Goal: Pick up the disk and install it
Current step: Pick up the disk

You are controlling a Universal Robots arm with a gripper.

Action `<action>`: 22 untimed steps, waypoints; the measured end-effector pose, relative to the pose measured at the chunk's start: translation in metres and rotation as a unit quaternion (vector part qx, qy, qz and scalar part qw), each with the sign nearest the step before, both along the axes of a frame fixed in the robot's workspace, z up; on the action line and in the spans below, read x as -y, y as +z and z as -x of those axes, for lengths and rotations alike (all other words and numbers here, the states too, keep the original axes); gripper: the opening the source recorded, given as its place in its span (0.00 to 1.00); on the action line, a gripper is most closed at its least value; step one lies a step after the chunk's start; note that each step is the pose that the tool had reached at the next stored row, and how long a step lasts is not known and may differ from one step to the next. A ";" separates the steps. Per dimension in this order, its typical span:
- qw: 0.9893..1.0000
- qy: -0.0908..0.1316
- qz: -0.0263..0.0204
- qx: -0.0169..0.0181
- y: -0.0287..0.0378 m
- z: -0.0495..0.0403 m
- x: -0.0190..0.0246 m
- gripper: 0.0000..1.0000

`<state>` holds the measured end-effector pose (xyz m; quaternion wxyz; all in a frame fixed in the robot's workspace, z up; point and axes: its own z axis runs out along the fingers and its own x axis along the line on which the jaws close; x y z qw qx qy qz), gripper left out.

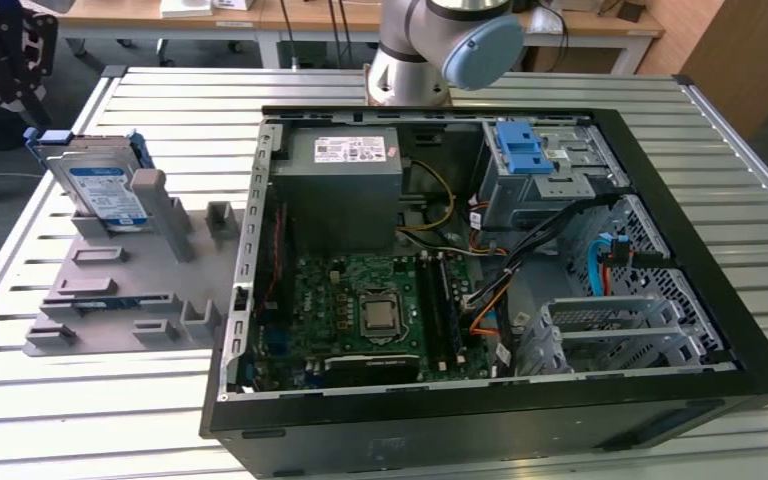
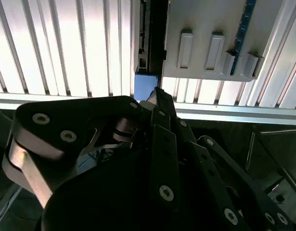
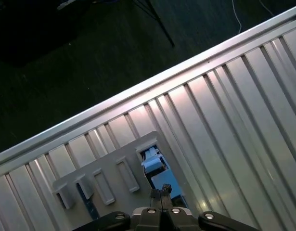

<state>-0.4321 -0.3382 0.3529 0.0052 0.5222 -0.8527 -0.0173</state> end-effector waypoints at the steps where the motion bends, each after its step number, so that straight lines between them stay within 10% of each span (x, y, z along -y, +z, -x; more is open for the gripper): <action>1: 1.000 0.008 0.000 0.000 0.0000 0.0000 0.0000 0.11; 11: 0.996 0.089 -0.001 0.000 -0.0007 0.0000 -0.0001 0.11; 16: 0.995 0.102 0.000 0.018 -0.0024 0.0002 0.0000 0.11; 22: 0.990 0.143 -0.002 0.019 -0.0039 0.0002 -0.0001 0.11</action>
